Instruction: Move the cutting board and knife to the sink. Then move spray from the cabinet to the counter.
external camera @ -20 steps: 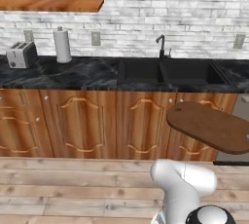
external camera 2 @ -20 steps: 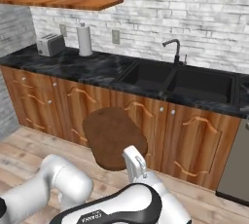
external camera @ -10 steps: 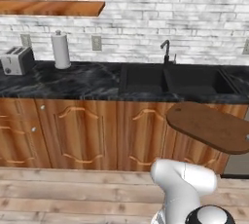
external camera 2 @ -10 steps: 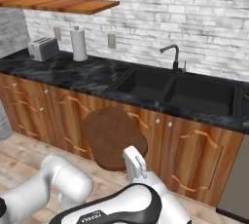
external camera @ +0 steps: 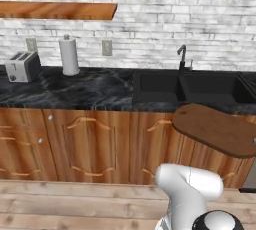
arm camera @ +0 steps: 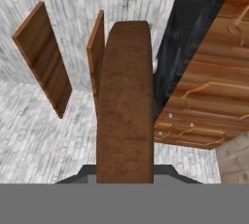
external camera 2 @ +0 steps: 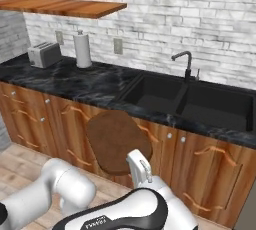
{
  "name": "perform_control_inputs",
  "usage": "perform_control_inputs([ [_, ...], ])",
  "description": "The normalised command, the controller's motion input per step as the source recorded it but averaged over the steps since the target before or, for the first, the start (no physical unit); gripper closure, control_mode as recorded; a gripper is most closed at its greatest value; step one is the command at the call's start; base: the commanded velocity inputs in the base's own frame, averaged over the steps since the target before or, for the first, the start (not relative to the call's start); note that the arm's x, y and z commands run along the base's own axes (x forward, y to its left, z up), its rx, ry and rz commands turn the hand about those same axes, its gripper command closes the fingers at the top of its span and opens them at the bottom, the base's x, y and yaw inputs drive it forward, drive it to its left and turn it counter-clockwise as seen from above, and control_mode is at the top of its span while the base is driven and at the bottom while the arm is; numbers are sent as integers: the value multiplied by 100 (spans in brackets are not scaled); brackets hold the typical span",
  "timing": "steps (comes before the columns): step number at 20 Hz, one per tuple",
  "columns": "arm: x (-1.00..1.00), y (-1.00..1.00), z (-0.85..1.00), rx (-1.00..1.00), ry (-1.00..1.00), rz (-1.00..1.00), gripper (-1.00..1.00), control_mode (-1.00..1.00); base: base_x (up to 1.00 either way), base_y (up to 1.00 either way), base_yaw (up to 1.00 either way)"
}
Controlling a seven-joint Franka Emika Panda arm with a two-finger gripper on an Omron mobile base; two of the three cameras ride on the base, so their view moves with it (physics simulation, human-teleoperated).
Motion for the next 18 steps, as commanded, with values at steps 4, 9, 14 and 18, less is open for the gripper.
perform_control_inputs([
  [4, 0, 0, 0, 0, 0, 0, 100, 100, 47, 46, 0],
  [9, 0, 0, 0, 0, 0, 0, 100, 100, 61, 21, 0],
  [14, 0, 0, 0, 0, 0, 0, 100, 100, 64, 3, 0],
  [18, 0, 0, 0, 0, 0, 0, 100, 100, 59, 1, 0],
])
